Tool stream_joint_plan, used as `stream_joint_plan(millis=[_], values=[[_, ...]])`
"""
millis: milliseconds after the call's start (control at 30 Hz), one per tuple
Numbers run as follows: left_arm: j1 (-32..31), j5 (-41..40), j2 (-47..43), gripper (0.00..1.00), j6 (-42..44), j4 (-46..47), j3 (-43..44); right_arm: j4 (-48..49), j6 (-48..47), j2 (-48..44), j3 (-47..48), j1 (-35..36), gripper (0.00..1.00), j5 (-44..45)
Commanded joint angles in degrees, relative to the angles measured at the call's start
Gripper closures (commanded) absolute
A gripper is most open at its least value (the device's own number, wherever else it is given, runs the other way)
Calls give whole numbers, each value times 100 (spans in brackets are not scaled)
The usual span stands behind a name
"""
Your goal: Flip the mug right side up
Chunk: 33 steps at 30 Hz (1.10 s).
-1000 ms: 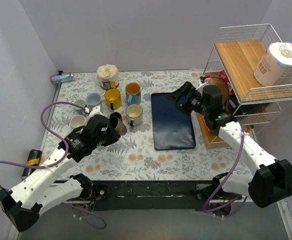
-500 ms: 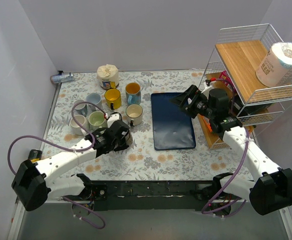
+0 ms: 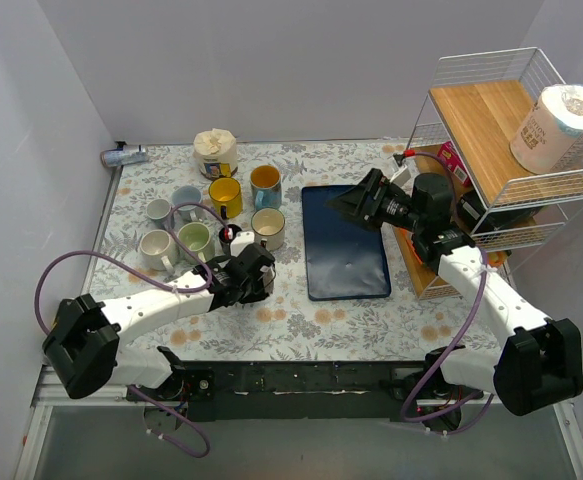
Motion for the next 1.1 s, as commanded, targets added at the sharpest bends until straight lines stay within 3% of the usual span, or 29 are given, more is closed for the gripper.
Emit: stream_joint_plan(millis=[0,133,267,300,367,400,467,700,1067], values=[[-75,-195,106,83,83,373,134,637,-86,70,234,178,2,-490],[-145,-248,106,69,118,383,125,637,-104,114,296,301,1,-499],[-198,-266,-191,44,170,365,116,610,-112,114,296,354,1,-499],[-198,-274,-271,33,205,365,116,602,-104,106,296,363,2,-499],[-207,-283,-525,23,258,356,99,584,-112,106,322,389,1,-491],[-207,-292,-631,12,284,330,99,558,-112,106,331,398,1,-491],[-207,-301,-807,2,346,234,142,523,-191,123,357,459,1,-473],[-207,-186,-1554,2,531,-548,809,-294,-955,123,753,1048,1,-8],[-207,-775,-2793,2,855,-2008,2524,-1235,-2362,-930,893,1839,1,2224]])
